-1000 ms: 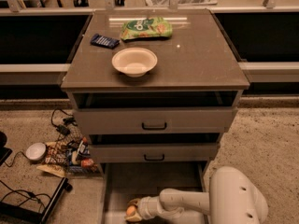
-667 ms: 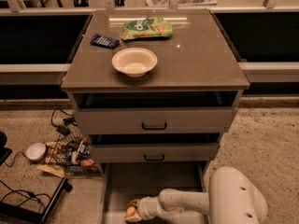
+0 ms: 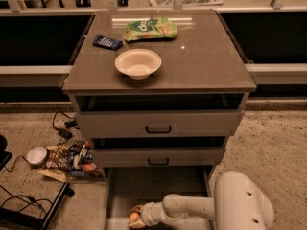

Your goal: Pick orange from bottom drawer and place on counter

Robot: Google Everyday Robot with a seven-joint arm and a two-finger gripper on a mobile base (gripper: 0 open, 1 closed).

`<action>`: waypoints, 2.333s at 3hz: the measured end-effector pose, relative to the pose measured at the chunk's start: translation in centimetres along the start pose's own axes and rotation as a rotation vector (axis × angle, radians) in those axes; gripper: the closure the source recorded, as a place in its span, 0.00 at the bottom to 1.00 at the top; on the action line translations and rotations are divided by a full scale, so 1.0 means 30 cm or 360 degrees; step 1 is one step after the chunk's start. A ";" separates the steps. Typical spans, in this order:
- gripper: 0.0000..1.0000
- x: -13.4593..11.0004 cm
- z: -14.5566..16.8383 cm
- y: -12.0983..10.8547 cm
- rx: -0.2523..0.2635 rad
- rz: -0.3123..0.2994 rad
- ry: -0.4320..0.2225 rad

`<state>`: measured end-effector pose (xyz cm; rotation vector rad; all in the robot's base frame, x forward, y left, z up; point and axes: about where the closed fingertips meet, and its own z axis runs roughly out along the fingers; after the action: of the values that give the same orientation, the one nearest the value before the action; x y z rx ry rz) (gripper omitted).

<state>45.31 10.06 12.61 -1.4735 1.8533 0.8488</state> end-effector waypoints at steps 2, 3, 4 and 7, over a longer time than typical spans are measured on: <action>1.00 -0.168 -0.182 0.016 -0.0066 -0.0009 -0.0055; 1.00 -0.300 -0.386 0.015 -0.0127 0.0014 -0.0100; 1.00 -0.428 -0.676 -0.007 -0.0163 0.0103 -0.0162; 1.00 -0.582 -1.129 -0.025 0.0094 0.0210 -0.0178</action>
Offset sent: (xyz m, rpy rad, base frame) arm 0.0095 -0.0375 0.1656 0.0868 0.0057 0.0702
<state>46.83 -6.76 46.77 -1.2534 1.8915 0.9119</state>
